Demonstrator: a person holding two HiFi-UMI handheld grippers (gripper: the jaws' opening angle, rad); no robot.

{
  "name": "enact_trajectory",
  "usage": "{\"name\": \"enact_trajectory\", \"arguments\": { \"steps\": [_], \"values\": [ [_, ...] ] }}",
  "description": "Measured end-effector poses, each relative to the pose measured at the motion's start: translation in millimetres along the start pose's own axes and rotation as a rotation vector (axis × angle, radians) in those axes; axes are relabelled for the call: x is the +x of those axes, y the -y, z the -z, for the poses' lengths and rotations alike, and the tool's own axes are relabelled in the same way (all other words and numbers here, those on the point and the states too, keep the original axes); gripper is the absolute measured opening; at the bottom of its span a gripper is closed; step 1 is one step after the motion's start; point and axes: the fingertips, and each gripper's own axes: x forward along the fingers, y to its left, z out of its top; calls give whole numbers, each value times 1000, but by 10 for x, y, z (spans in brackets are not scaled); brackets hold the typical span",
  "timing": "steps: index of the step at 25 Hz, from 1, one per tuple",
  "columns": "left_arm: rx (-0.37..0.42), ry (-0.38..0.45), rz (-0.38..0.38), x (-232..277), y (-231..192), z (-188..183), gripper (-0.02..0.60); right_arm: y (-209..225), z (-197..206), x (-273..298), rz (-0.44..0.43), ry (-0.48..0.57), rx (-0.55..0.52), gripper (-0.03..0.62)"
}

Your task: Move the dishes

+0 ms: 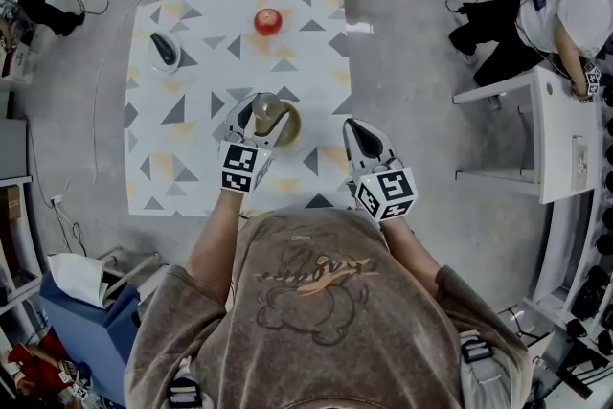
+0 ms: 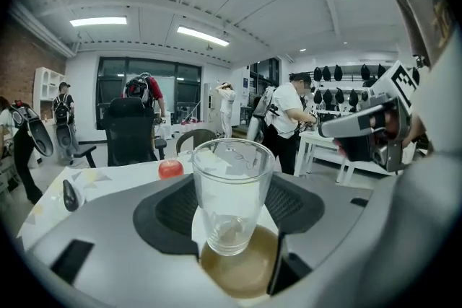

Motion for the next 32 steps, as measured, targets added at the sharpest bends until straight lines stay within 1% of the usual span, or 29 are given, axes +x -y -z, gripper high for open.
{"name": "enact_trajectory", "arguments": {
  "steps": [4,8,15,18,23,32],
  "values": [
    [-6,26,-28,-34,-173,-215,288,-12,-13,22,-4,1,3,0],
    [11,44,-51,-44,-343,-372,288,-31,-24,51,-9,2,2,0],
    [16,48,-90,14,-626,-456,288,-57,-12,112,-19,-1,2,0],
    [6,44,-104,56,-706,-402,288,-51,-10,129,-17,-5,4,0],
    [-14,19,-114,186,-809,-199,288,-21,-2,178,-10,-13,15,0],
    [-46,-25,-103,425,-911,165,288,89,39,258,10,-44,23,0]
  ]
}}
